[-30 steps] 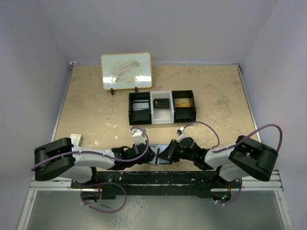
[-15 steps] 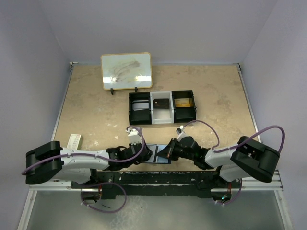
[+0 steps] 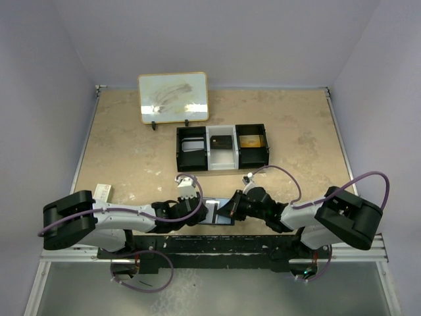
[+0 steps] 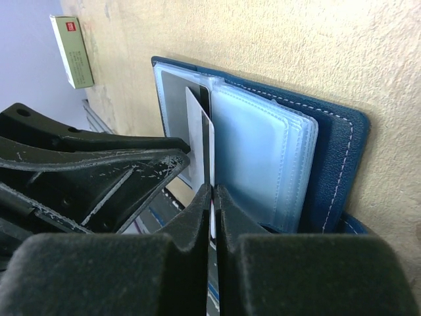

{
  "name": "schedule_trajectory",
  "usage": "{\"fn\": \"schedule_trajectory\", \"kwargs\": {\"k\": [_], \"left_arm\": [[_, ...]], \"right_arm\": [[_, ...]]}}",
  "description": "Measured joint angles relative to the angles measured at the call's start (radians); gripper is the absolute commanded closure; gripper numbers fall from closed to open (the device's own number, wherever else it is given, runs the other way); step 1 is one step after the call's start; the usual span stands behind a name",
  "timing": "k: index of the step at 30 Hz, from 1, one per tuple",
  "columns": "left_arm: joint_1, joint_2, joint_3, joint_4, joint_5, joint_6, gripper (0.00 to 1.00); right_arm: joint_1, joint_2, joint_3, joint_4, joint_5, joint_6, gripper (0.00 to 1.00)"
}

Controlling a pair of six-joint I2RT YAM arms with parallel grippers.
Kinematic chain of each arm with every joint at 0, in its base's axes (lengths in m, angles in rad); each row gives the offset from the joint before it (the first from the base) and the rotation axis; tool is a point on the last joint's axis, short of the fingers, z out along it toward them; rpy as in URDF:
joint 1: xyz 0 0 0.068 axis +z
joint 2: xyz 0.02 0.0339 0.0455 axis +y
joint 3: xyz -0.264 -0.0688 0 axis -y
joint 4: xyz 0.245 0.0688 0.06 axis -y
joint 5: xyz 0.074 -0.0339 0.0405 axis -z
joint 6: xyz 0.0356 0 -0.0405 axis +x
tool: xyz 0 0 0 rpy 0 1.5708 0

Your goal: Take the credit cards out of the card holder

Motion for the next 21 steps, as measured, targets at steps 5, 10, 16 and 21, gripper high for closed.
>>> {"fn": "schedule_trajectory", "kwargs": {"k": [5, 10, 16, 21], "left_arm": [[0.0, 0.002, 0.0, 0.002, 0.0, 0.005, 0.88], [0.0, 0.005, 0.0, 0.005, 0.001, 0.006, 0.9], [0.0, 0.005, 0.0, 0.0, 0.0, 0.006, 0.89], [0.0, -0.003, 0.0, -0.002, 0.001, 0.006, 0.79]], "right_arm": [[-0.001, 0.007, 0.002, 0.003, 0.0, 0.0, 0.9], [-0.002, 0.05, 0.021, 0.021, -0.008, 0.0, 0.9], [-0.004, 0.074, 0.026, 0.064, -0.023, 0.002, 1.0], [-0.003, 0.032, 0.026, 0.04, -0.019, -0.011, 1.0]]}}
